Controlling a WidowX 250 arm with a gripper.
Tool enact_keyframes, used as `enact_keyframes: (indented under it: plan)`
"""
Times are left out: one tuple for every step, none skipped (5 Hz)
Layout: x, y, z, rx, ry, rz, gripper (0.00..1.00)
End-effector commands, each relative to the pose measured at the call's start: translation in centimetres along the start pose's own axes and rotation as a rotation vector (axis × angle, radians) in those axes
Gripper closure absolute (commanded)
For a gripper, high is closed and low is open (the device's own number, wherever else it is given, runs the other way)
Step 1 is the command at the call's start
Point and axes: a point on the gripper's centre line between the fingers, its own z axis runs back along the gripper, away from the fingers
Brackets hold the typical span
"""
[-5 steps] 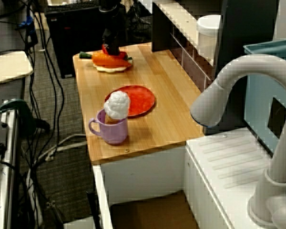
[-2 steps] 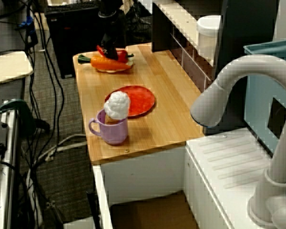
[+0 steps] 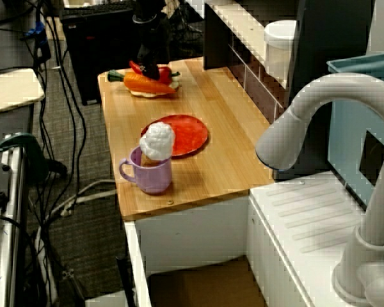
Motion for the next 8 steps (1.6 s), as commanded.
enact_keyframes:
  plan:
    - [-0.1, 0.94, 1.15, 0.038, -0.013, 0.018, 1.0]
    - [0.07, 1.18, 0.98, 0.037, 0.011, 0.042, 0.0]
    - [0.13, 1.29, 0.95, 0.033, 0.012, 0.049, 0.0]
    - [0.07, 1.23, 0.94, 0.029, 0.017, 0.052, 0.0]
    - [0.07, 1.26, 1.03, 0.025, 0.012, 0.055, 0.5]
    - [0.17, 1.34, 1.09, 0.032, 0.008, 0.053, 1.0]
    - [0.17, 1.41, 1.26, 0.029, 0.004, 0.055, 1.0]
    - [0.33, 1.55, 1.56, 0.016, 0.003, 0.059, 1.0]
